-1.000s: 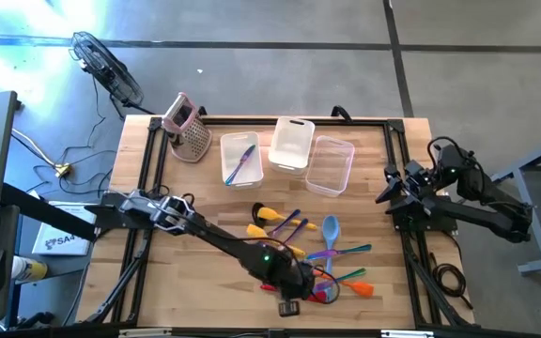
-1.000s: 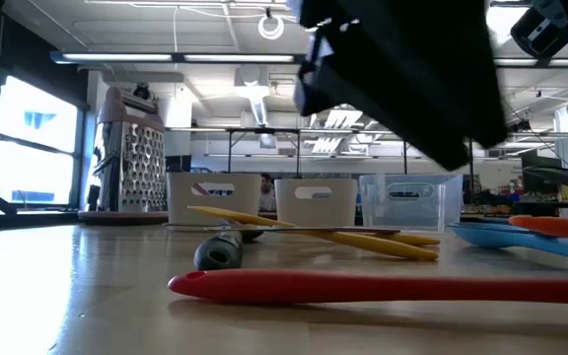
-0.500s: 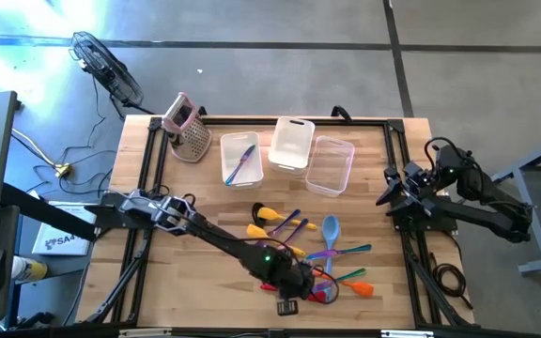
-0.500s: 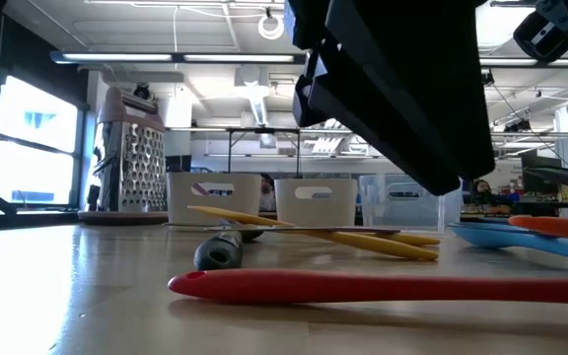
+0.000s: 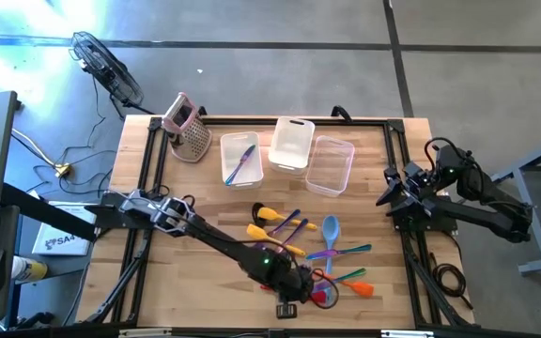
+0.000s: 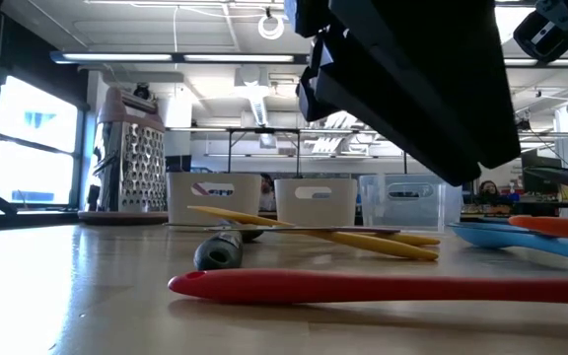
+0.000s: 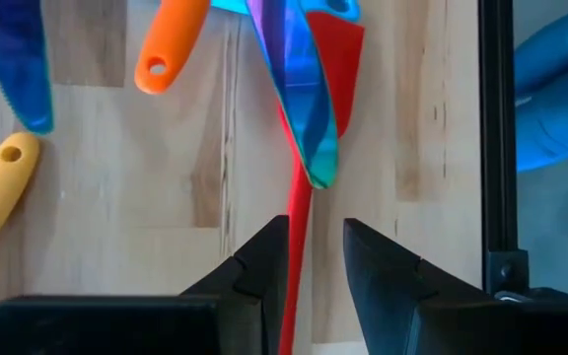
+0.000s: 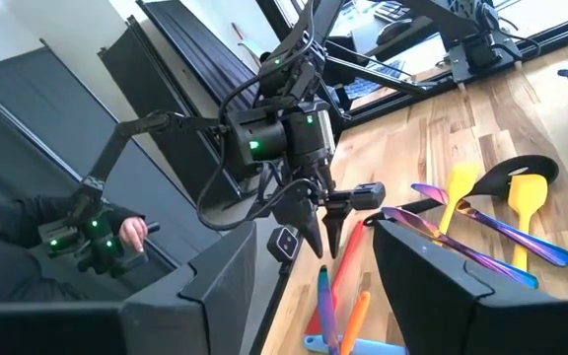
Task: Pick & Place Kitchen Items
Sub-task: Put the red spatula into the transparent bin
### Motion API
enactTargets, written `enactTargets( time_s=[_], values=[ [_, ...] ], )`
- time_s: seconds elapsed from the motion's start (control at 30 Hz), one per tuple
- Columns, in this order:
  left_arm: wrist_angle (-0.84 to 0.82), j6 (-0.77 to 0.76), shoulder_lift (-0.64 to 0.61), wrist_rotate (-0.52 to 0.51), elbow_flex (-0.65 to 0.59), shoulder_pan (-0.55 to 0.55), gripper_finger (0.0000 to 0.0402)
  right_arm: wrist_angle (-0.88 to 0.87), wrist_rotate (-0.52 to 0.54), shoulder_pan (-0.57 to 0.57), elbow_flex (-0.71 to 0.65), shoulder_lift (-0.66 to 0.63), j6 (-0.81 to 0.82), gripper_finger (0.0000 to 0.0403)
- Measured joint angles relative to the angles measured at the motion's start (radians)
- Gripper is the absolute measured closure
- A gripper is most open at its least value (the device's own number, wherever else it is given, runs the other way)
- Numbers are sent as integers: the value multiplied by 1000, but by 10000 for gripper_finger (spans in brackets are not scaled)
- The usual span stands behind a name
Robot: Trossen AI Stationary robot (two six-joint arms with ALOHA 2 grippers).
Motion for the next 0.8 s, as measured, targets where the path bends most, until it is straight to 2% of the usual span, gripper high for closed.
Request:
enactTargets(
  time_s=[0.8],
  values=[
    [4,10,82,61,3,2,307,-7,4,0,0,0,0,203]
  ],
)
